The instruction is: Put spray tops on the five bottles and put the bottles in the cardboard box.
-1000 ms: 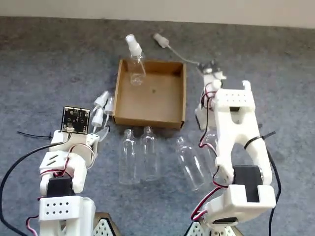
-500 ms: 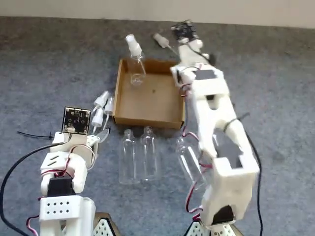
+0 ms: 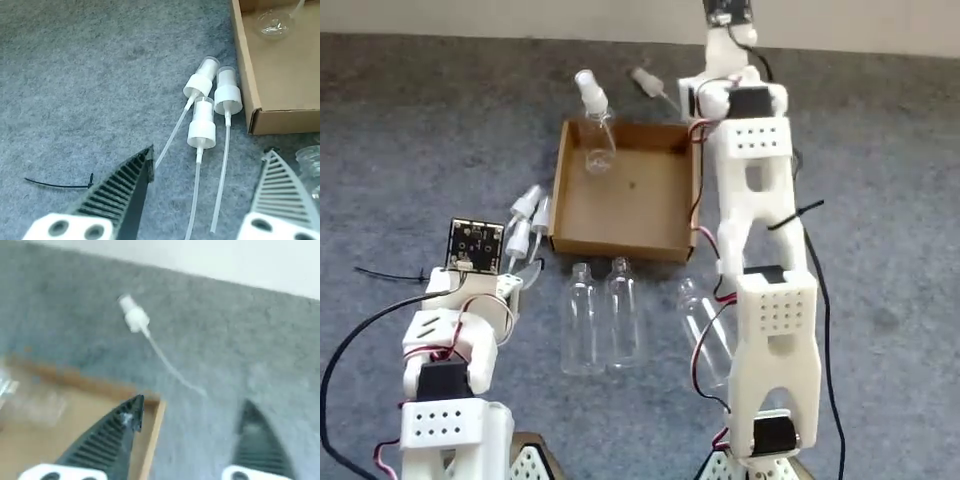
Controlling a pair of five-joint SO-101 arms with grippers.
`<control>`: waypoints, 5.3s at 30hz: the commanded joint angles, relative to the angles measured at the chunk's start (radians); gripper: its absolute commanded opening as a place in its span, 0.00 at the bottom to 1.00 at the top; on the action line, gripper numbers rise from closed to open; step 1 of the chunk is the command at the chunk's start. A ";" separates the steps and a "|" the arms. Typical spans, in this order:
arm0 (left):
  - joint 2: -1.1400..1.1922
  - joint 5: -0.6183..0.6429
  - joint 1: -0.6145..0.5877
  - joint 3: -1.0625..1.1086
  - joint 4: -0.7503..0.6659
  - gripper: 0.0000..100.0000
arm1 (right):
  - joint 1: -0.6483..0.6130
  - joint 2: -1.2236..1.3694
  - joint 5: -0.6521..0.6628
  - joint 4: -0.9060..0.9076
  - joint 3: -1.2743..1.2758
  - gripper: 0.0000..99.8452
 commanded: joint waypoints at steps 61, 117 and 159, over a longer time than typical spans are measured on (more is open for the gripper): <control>-0.013 -0.005 -0.008 0.191 0.097 0.31 | 0.234 -2.600 0.175 0.012 2.930 0.00; -0.013 -0.005 -0.008 0.191 0.097 0.31 | 0.232 -2.600 0.175 0.012 2.930 0.00; -0.013 -0.005 -0.008 0.191 0.097 0.31 | 0.232 -2.600 0.175 0.012 2.930 0.00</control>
